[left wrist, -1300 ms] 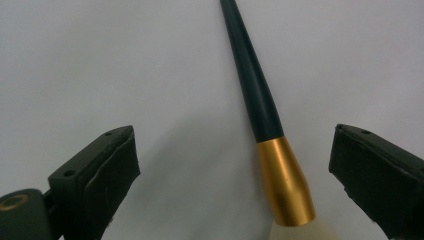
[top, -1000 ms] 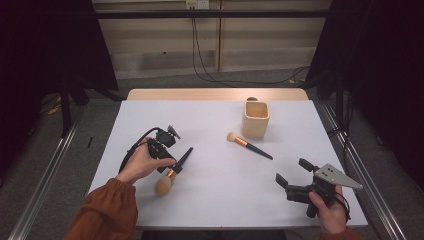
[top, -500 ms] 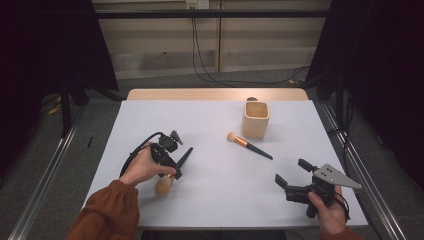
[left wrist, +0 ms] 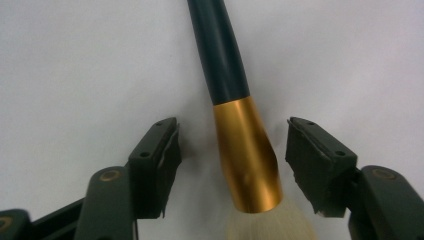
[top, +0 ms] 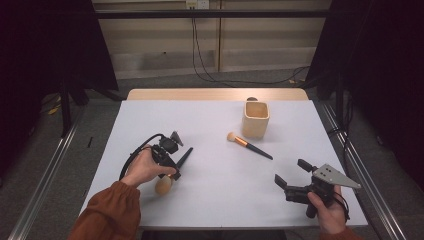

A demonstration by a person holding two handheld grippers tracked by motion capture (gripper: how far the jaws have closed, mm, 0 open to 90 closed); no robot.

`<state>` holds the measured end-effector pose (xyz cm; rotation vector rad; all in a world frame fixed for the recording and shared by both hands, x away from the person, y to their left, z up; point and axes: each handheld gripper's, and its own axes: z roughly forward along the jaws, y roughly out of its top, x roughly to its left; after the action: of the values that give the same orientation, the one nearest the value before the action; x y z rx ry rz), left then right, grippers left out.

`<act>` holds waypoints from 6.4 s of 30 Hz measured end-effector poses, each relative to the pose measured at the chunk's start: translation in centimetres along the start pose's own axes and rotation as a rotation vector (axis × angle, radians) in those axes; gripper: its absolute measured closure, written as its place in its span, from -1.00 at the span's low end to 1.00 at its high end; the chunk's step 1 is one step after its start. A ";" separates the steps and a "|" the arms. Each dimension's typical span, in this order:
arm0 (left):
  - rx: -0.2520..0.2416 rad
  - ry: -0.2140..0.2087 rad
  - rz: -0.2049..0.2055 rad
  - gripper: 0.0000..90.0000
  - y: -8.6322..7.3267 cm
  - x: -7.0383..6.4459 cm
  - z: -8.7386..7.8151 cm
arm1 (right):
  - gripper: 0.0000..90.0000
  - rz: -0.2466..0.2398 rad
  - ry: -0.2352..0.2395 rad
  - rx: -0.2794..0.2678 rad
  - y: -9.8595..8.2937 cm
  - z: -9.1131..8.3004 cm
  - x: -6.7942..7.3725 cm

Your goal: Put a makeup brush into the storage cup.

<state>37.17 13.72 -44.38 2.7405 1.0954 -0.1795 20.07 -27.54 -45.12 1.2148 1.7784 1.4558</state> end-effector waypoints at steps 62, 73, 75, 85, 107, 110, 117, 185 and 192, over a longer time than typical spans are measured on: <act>-0.134 -0.031 -0.027 0.48 -1.3 1.3 -2.4 | -0.99 0.005 0.000 0.005 0.0 0.1 0.0; -0.284 -0.064 -0.063 0.48 -2.2 1.9 -3.6 | -0.99 0.008 0.000 0.005 0.0 0.1 0.0; -0.308 -0.062 -0.050 0.48 -2.5 2.0 -3.6 | -0.99 0.008 0.000 0.003 0.0 0.1 0.0; -0.433 -0.058 -0.017 0.48 -3.5 2.2 -4.0 | -0.99 0.012 0.000 0.003 0.0 0.1 0.0; -0.785 -0.039 0.030 0.48 -6.0 2.1 -4.8 | -0.99 0.009 0.005 0.000 0.0 0.2 0.0; -0.803 -0.045 0.036 0.48 -6.0 2.0 -4.8 | -0.99 0.010 0.005 -0.001 0.0 0.1 0.0; -0.795 -0.104 0.104 0.48 -5.1 0.8 -4.3 | -0.99 0.011 0.009 -0.002 0.0 0.1 0.0; -0.563 -0.316 0.494 0.48 -1.2 -7.7 -5.0 | -0.99 -0.192 0.469 0.233 6.4 7.3 4.8; -0.517 -0.318 0.521 0.48 -1.0 -8.2 -5.2 | -0.99 -0.218 0.521 0.323 7.0 7.9 5.0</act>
<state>30.82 10.08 -37.92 2.3158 0.2712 -0.2096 26.54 -19.31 -39.93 0.7828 2.4862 1.4832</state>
